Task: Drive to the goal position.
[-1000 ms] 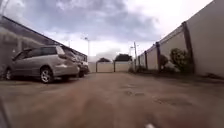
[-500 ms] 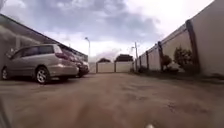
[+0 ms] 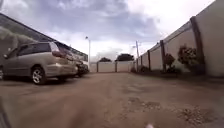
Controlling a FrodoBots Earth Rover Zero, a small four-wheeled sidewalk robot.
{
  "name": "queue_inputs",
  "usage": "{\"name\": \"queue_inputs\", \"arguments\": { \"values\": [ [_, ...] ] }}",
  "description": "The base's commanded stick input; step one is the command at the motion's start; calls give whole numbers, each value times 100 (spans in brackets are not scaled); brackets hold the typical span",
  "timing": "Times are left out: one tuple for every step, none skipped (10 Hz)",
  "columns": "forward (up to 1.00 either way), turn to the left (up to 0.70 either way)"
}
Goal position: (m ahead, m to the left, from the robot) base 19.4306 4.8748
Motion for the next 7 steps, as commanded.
{"name": "queue_inputs", "arguments": {
  "values": [
    [70,0],
    [70,0],
    [70,0],
    [70,0],
    [70,0],
    [70,0],
    [70,0]
  ]
}}
